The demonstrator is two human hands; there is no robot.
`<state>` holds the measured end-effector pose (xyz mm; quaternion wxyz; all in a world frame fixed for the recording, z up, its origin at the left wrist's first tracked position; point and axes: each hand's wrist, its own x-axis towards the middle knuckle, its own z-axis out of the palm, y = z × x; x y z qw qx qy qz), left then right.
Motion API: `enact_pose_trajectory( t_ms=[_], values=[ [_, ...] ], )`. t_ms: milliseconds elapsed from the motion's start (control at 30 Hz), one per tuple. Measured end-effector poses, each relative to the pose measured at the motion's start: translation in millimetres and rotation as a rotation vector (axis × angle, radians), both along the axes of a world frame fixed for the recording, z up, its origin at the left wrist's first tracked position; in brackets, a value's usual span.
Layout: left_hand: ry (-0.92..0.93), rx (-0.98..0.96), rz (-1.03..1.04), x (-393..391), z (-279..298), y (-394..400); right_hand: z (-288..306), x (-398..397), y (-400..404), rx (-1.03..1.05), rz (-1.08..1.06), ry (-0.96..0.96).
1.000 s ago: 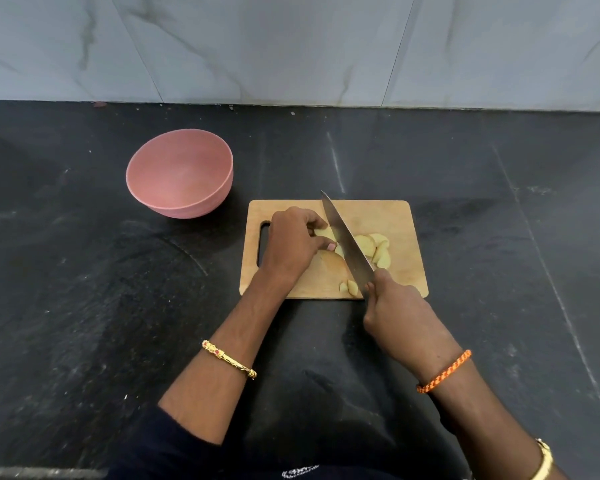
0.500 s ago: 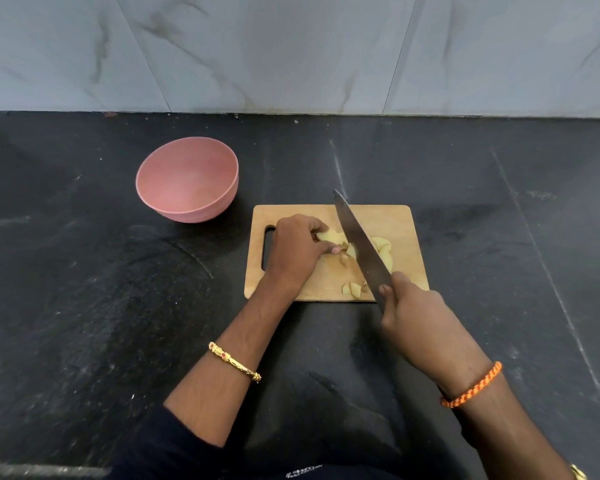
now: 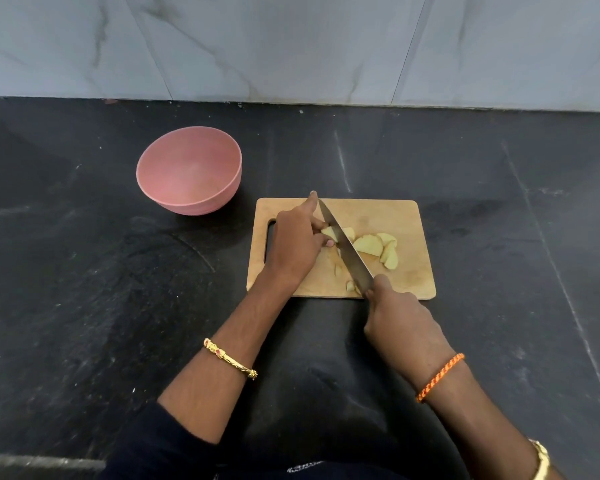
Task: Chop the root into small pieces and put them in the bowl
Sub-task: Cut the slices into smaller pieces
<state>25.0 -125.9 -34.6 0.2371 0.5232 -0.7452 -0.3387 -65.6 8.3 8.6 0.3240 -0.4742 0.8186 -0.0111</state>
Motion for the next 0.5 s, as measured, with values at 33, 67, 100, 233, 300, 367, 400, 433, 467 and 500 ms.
enact_pose_trajectory(
  t_ms=[33,67,100,233,300,367,400,433,467,500],
  values=[
    [-0.001,0.001,0.007,0,0,0,-1,1,0,0.002,0.004,0.008],
    [-0.002,0.001,0.018,0,-1,0,-1,2,0,0.003,0.007,0.014],
    [-0.004,0.001,0.026,0,-1,0,-1,2,0,0.008,0.008,0.016],
    [-0.001,-0.001,0.038,1,1,2,6,-3,6,0.062,0.022,-0.015],
    [-0.006,-0.001,0.041,0,2,2,11,-6,9,0.058,0.017,-0.022],
    [-0.007,-0.004,0.056,-1,1,4,15,-8,8,0.003,-0.002,-0.021],
    [-0.005,-0.008,0.063,-1,1,5,16,-9,6,-0.026,-0.013,-0.029],
    [-0.006,-0.014,0.067,-1,0,6,17,-8,3,-0.041,-0.017,-0.04],
    [-0.009,-0.024,0.066,-1,0,7,17,-8,2,-0.046,-0.013,-0.047],
    [-0.015,-0.037,0.065,0,1,9,16,-7,0,-0.045,-0.004,-0.051]
  ],
)
